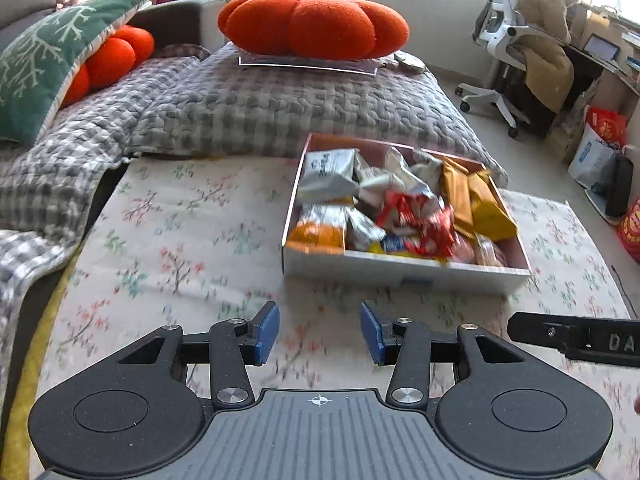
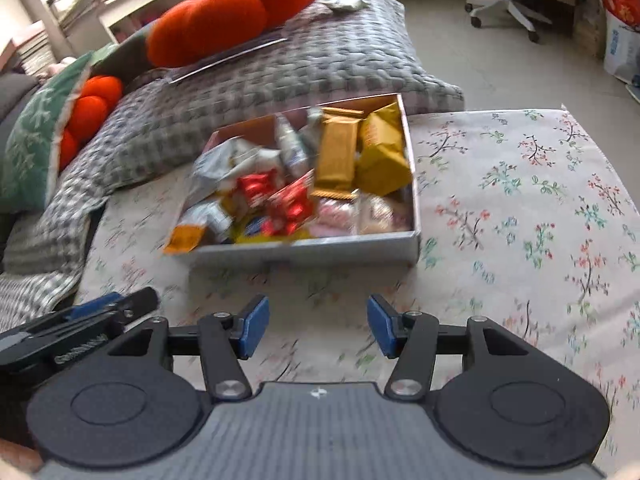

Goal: Organize snacks

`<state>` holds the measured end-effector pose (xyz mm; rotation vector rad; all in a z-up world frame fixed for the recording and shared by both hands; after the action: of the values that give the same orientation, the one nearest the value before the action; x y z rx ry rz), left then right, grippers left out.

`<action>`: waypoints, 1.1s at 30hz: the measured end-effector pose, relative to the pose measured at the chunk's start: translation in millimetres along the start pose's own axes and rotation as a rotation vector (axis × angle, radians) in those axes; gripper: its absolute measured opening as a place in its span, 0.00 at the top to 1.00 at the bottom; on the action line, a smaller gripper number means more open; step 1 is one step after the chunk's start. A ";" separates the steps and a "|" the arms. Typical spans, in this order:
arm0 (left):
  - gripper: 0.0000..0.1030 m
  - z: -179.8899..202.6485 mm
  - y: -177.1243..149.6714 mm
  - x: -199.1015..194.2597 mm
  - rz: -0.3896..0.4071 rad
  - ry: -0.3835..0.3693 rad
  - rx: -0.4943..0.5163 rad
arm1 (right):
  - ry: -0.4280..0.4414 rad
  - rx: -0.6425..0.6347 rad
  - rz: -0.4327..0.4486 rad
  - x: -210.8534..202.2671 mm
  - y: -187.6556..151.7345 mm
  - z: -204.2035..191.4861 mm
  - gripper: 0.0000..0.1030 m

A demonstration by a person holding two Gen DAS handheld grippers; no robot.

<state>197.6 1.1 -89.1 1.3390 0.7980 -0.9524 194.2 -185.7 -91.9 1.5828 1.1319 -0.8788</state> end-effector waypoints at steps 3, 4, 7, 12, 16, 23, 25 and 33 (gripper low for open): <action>0.58 5.0 -16.5 -7.4 -0.007 0.006 0.019 | -0.014 -0.009 0.025 -13.2 -27.7 -6.3 0.47; 0.58 6.9 -20.7 -11.0 -0.005 0.007 0.024 | -0.019 -0.012 0.036 -16.9 -35.7 -6.2 0.46; 0.52 11.6 -31.7 -24.2 0.024 0.013 0.045 | -0.060 -0.041 0.074 -24.9 -59.1 -8.4 0.38; 0.36 20.0 -37.2 -29.0 0.068 0.075 0.122 | -0.111 -0.111 0.094 -24.5 -61.5 -12.2 0.20; 0.31 20.2 -38.0 -24.4 0.062 0.097 0.141 | -0.114 -0.072 0.103 -25.6 -56.5 -2.6 0.18; 0.20 21.2 -38.4 -24.0 0.070 0.096 0.151 | -0.108 -0.090 0.108 -30.3 -60.5 -2.2 0.14; 0.17 21.3 -38.1 -23.9 0.068 0.093 0.145 | -0.111 -0.090 0.096 -29.1 -61.0 -1.7 0.12; 0.07 20.2 -37.2 -22.7 0.061 0.100 0.129 | -0.134 -0.087 0.067 -23.5 -62.2 0.8 0.07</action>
<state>153.3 -16.2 -82.6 1.5241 0.7774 -0.9065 127.8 -186.1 -88.8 1.4609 1.0033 -0.8664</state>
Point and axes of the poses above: each gripper's, at about its wrist camera, not at the fingertips, and x roughly the way its jaws point, z to its right, y to its top, the point moved 3 cm from there along x, roughly the way its jaws point, and after that the axes turned 15 degrees about -z, right-handed, at the moved point
